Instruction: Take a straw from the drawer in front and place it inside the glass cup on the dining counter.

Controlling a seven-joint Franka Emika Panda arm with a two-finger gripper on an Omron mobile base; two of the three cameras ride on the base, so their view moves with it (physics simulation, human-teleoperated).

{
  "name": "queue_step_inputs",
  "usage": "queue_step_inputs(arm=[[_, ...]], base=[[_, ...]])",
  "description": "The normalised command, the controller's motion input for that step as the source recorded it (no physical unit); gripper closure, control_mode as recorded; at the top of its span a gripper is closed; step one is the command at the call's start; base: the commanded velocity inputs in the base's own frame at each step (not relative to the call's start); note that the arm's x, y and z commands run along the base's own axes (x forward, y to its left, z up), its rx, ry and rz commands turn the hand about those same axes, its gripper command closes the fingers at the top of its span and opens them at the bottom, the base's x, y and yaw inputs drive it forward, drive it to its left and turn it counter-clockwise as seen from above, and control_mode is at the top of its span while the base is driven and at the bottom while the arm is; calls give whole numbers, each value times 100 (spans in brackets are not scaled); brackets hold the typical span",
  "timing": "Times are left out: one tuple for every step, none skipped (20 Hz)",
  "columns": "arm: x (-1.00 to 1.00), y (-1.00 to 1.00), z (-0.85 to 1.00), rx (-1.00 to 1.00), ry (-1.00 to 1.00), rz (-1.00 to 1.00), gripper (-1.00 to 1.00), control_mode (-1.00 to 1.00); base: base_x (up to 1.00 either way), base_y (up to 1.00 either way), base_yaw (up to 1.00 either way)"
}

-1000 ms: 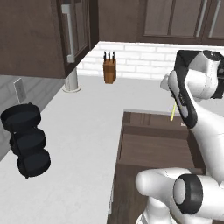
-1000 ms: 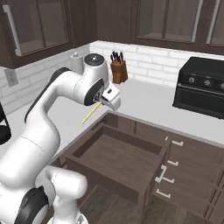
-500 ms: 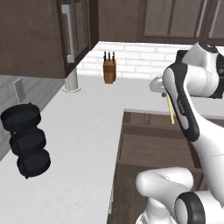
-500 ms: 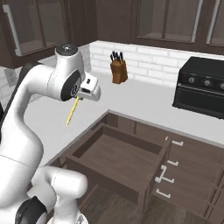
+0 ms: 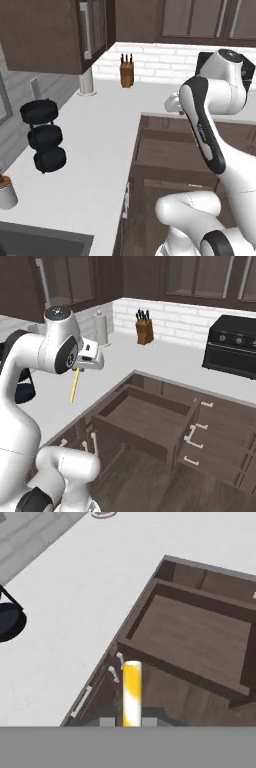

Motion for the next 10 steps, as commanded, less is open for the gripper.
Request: queue_step_inputs(arm=[[0, 0, 0, 0, 0, 0, 100, 100], [0, 0, 0, 0, 0, 0, 100, 100], [0, 0, 0, 0, 0, 0, 100, 100], [0, 0, 0, 0, 0, 0, 100, 100], [0, 0, 0, 0, 0, 0, 100, 100], [0, 0, 0, 0, 0, 0, 100, 100], [0, 0, 0, 0, 0, 0, 100, 100], [0, 0, 0, 0, 0, 0, 100, 100], [0, 0, 0, 0, 0, 0, 100, 100], [0, 0, 0, 0, 0, 0, 100, 100]], base=[[-100, -47, 0], [-100, -56, 0], [-100, -69, 0], [-100, -84, -7], [-96, -100, -16], [-63, -100, -27], [-39, -100, -37], [-12, -100, -46], [0, -100, -55], [0, -96, -60]])
